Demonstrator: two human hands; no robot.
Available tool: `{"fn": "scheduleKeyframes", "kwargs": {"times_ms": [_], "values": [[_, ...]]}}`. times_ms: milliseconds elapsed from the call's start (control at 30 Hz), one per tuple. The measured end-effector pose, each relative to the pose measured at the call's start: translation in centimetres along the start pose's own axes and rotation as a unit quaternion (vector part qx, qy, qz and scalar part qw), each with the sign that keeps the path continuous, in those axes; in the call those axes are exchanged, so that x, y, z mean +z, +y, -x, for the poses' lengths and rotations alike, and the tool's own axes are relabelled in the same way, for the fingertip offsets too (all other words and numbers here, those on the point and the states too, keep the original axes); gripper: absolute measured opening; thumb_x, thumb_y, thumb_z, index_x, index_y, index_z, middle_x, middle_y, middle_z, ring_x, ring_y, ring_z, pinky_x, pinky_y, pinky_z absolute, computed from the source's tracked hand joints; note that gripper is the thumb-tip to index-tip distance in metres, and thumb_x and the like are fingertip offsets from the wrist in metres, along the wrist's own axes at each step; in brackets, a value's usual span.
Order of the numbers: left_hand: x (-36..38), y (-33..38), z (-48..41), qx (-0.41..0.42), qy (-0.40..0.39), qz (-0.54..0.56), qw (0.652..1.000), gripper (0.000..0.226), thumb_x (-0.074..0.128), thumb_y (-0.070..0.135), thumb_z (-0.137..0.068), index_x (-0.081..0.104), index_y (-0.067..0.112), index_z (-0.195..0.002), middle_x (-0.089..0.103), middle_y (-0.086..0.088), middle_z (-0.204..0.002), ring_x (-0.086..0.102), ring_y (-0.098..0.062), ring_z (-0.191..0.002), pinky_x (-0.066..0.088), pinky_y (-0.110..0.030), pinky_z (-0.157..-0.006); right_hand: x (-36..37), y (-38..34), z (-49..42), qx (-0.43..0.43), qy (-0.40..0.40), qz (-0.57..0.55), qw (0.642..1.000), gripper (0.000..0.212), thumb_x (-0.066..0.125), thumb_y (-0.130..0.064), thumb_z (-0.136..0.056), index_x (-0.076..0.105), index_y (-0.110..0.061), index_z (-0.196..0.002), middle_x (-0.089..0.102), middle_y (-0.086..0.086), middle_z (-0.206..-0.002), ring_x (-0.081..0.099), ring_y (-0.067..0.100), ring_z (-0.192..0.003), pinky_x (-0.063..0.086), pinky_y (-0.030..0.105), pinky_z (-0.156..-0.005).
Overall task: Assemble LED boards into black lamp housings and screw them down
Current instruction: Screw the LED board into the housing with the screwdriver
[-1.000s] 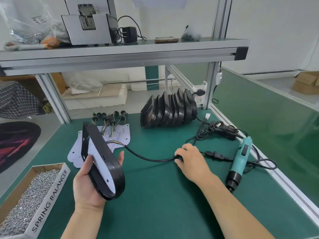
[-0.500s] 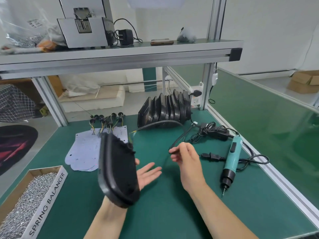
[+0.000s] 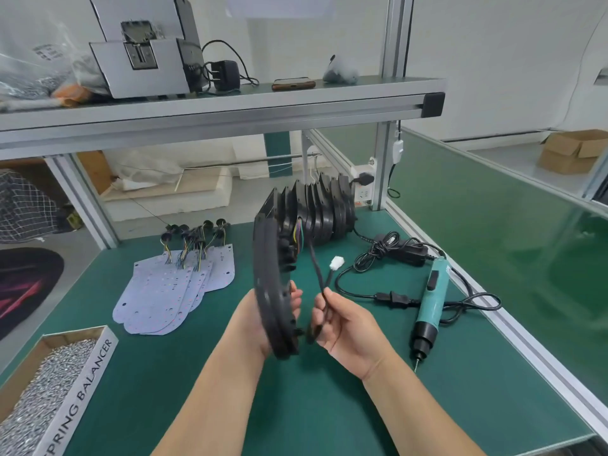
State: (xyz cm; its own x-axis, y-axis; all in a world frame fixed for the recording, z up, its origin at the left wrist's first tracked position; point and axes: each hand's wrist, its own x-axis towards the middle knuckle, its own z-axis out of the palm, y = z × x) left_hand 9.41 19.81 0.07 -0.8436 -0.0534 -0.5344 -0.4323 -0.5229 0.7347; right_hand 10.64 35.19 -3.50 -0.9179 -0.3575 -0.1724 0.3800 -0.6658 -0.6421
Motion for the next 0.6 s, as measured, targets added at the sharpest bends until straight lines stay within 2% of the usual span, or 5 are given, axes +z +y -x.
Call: {"fn": "scheduleKeyframes", "kwargs": {"times_ms": [133,233,367,500,600], "values": [[0.5,0.8,0.3,-0.066,-0.052,-0.046,0.995,0.05,0.039,0.018,-0.107,0.061,-0.002,-0.067,0.06,-0.016,-0.05,0.06,-0.024,-0.037,0.052,-0.03,-0.038,0.1,0.7,0.8,0.091,0.029,-0.231,0.968,0.022,0.051,-0.019,-0.095,0.056,-0.011,-0.076,0.041,-0.006,-0.054,0.023,0.002,-0.041,0.022,0.012,-0.031],[0.2,0.2,0.8,-0.098,-0.067,-0.114,0.986,0.052,0.039,0.024,-0.108,0.065,-0.01,-0.079,0.068,-0.026,-0.072,0.07,-0.034,-0.059,0.059,-0.043,-0.058,0.4,1.8,1.7,0.124,-0.001,-0.286,0.95,0.032,0.043,-0.014,-0.099,0.058,-0.005,-0.073,0.034,-0.007,-0.049,0.018,0.003,-0.039,0.021,0.017,-0.026],[0.1,-0.3,0.8,-0.015,-0.04,-0.161,0.986,0.029,0.049,0.024,-0.106,0.06,0.0,-0.117,0.07,-0.026,-0.114,0.067,-0.041,-0.107,0.051,-0.056,-0.099,-0.9,0.9,2.3,0.098,0.111,-0.011,0.989,0.044,0.043,-0.022,-0.104,0.065,-0.006,-0.07,0.042,0.0,-0.053,0.028,0.007,-0.037,0.024,0.017,-0.031],[-0.1,-0.5,0.3,0.093,-0.025,-0.346,0.933,0.026,0.055,0.028,-0.101,0.057,0.004,-0.091,0.066,-0.01,-0.086,0.058,-0.022,-0.072,0.046,-0.032,-0.07,-1.7,-1.5,3.0,0.089,0.055,0.105,0.989,0.093,0.028,-0.073,-0.097,0.065,0.008,-0.123,0.062,0.023,-0.101,0.055,0.027,-0.079,0.047,0.035,-0.07],[0.4,-0.8,0.5,0.184,0.01,-0.521,0.833,0.032,0.047,0.033,-0.101,0.041,0.014,-0.076,0.047,-0.001,-0.075,0.038,-0.019,-0.067,0.031,-0.033,-0.063,-1.6,-1.9,4.2,0.06,0.0,0.218,0.974,0.074,0.057,-0.067,-0.092,0.063,-0.007,-0.135,0.067,0.011,-0.129,0.063,0.029,-0.116,0.048,0.042,-0.101]]}}
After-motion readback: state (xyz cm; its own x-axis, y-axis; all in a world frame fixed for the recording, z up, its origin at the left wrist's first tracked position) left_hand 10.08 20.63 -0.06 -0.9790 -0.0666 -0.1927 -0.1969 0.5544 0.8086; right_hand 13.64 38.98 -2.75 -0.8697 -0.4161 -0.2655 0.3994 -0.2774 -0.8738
